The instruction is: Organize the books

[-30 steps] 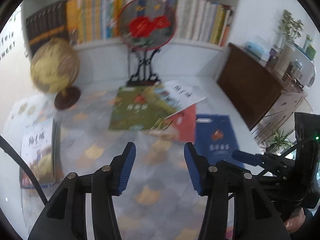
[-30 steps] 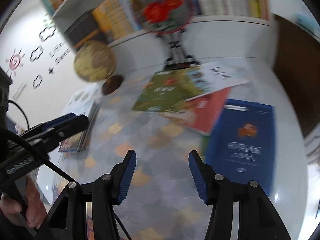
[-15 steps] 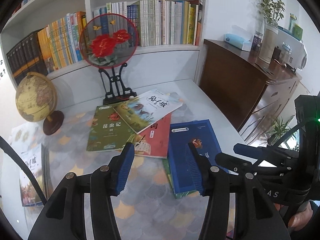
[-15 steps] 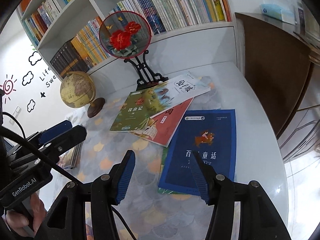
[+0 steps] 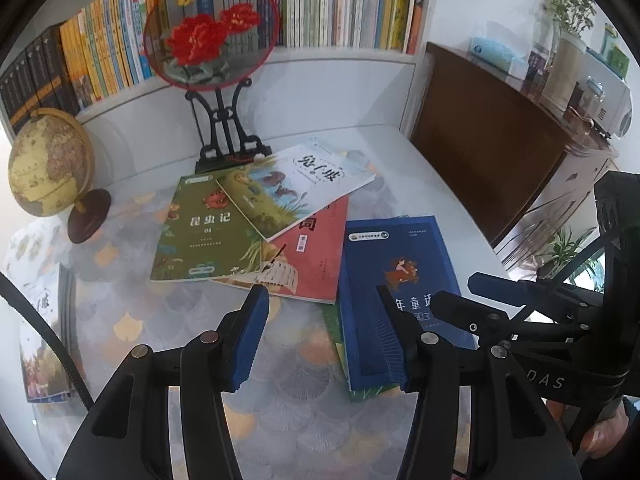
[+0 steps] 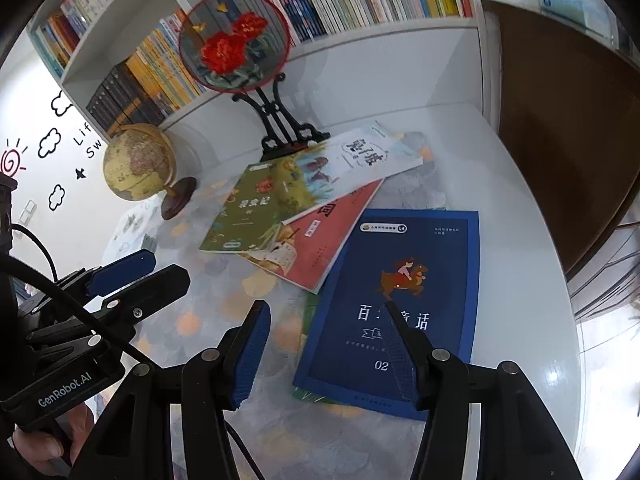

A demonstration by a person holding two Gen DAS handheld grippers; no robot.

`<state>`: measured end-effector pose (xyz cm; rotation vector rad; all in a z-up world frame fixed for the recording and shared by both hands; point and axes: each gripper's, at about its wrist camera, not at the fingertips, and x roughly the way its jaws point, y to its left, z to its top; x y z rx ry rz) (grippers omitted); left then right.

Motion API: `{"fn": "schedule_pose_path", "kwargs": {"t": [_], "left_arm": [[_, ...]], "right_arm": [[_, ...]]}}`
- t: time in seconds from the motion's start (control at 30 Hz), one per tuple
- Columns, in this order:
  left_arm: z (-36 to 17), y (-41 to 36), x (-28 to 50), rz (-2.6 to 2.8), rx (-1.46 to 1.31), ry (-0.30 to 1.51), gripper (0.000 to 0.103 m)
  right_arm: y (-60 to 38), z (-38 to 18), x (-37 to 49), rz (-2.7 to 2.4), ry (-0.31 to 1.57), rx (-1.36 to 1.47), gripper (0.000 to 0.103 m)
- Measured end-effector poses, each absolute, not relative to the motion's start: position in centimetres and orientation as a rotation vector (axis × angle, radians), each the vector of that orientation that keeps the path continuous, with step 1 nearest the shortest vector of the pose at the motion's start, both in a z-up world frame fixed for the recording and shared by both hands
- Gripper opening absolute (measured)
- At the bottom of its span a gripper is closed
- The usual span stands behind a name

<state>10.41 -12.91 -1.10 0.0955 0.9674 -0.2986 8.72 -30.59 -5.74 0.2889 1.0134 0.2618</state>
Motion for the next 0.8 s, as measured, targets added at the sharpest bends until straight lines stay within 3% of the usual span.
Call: {"fn": "schedule_pose_path", "kwargs": {"t": [0.17, 0.5, 0.8], "left_arm": [[-3.6, -13.1, 11.9, -0.309, 0.102, 1.016, 0.051], [-14.3, -13.3, 13.1, -0.538, -0.088, 1.281, 0.051], [-16.3, -14.0, 13.0, -0.6, -0.177, 1.332, 0.051]], "right_arm": [[-31.6, -7.7, 10.0, 0.235, 1.057, 0.294, 0.055], [-36.4, -14.5, 9.9, 0.048, 1.194, 0.329, 0.055], [-37.5, -16.9, 9.9, 0.066, 1.242, 0.422, 0.053]]}}
